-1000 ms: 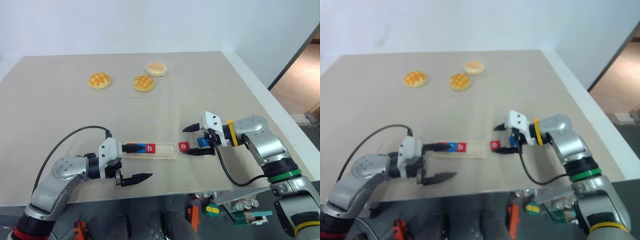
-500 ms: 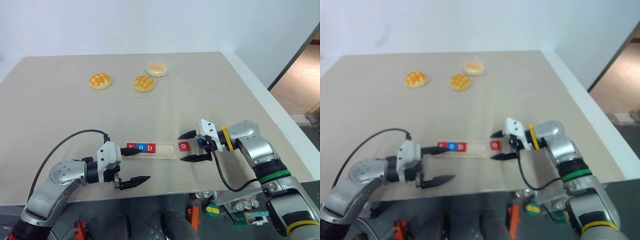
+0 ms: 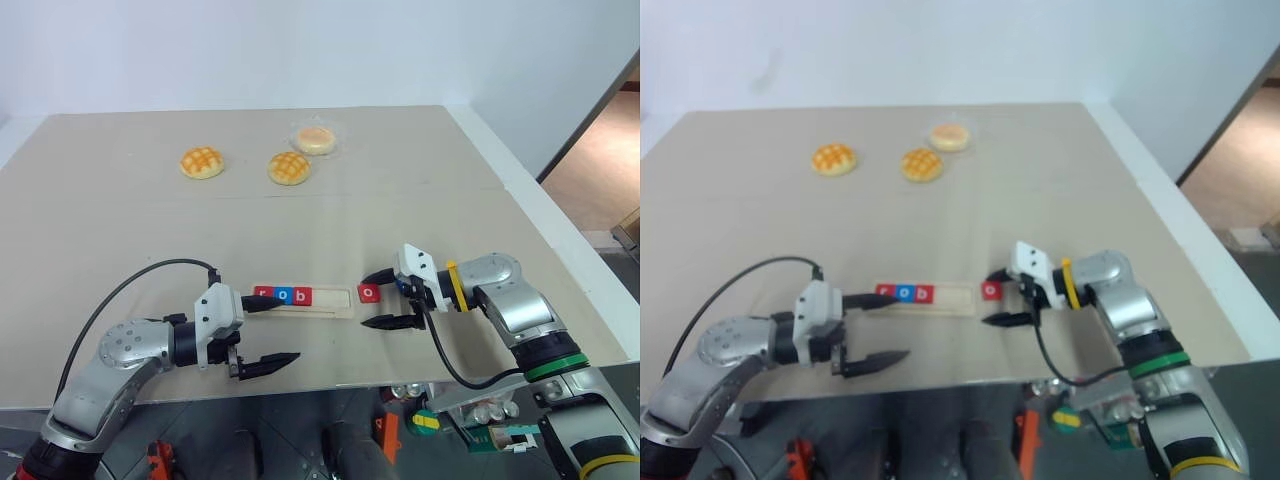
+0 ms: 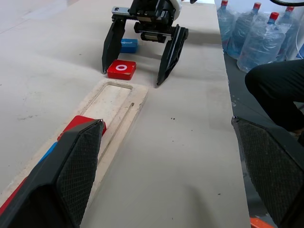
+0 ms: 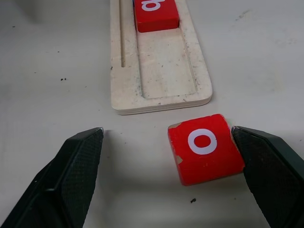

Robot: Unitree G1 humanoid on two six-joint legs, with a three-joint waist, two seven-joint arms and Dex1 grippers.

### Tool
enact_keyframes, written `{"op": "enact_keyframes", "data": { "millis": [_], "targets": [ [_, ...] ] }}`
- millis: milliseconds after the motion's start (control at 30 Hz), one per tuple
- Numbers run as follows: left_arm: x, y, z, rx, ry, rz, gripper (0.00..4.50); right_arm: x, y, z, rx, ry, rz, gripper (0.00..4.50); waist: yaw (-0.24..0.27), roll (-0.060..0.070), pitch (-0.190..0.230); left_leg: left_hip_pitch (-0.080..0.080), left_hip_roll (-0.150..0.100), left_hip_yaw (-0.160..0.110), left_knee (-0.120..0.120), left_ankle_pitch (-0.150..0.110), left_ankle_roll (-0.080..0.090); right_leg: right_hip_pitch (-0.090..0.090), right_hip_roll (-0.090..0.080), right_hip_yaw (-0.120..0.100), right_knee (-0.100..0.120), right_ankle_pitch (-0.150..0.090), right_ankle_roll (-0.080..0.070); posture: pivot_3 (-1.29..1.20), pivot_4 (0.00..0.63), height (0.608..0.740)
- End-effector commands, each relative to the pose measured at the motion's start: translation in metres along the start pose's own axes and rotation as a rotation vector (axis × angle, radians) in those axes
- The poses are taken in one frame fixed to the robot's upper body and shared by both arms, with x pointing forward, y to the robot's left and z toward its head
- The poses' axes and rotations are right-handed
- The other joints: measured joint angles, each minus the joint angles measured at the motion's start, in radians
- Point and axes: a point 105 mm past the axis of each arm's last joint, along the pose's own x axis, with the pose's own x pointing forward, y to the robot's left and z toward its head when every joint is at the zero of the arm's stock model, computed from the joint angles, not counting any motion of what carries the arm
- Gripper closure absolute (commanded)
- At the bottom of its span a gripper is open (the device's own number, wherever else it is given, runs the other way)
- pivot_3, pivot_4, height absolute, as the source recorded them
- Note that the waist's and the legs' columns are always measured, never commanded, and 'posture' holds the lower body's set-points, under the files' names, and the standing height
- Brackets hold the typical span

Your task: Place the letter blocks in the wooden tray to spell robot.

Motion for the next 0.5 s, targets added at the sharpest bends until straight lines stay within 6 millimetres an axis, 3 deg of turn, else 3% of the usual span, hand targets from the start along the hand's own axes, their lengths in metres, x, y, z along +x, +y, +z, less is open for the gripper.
{"op": "enact_keyframes", "data": {
  "millis": [33,133,200,233,400,500],
  "targets": [
    [0.0000,0.0008,0.0064,0.029,-0.008,-0.004,0.00,-0.0066,0.0027,-0.0032,0.021,0.015,-0.014,0.29,0.000,0.000,0.000,0.000,0.000,0.000,0.000,0.000,0.000,0.000,0.000,0.000,0.000,0.000,0.000,0.00,0.150,0.740],
    [0.0002,0.0028,0.0082,0.015,-0.027,0.011,0.00,-0.0070,0.0038,-0.0049,0.062,0.016,-0.023,0.29,0.000,0.000,0.000,0.000,0.000,0.000,0.000,0.000,0.000,0.000,0.000,0.000,0.000,0.000,0.000,0.00,0.150,0.740],
    [0.0005,0.0039,0.0090,0.011,-0.033,0.019,0.00,-0.0071,0.0023,-0.0052,0.097,0.016,-0.043,1.50,0.001,0.000,0.000,0.000,0.000,0.000,0.000,0.000,0.000,0.000,0.000,0.000,0.000,0.000,0.000,0.00,0.150,0.740],
    [0.0007,0.0040,0.0090,0.013,-0.033,0.020,0.00,-0.0071,0.0017,-0.0063,0.100,0.027,-0.052,1.54,0.001,0.000,0.000,0.000,0.000,0.000,0.000,0.000,0.000,0.000,0.000,0.000,0.000,0.000,0.000,0.00,0.150,0.740],
    [0.0016,0.0037,0.0088,0.018,-0.031,0.022,0.00,-0.0076,0.0030,-0.0101,0.139,0.061,-0.065,3.28,0.001,0.000,0.000,0.003,0.000,0.000,0.000,0.000,0.000,0.003,0.000,0.000,0.000,0.000,0.000,0.00,0.150,0.740],
    [0.0014,0.0036,0.0085,0.018,-0.029,0.023,0.00,-0.0079,0.0039,-0.0106,0.140,0.069,-0.065,3.31,0.002,0.000,0.000,0.004,0.000,0.000,0.000,0.000,0.000,0.004,0.000,0.000,0.000,0.000,0.000,0.00,0.150,0.740]
  ]
}}
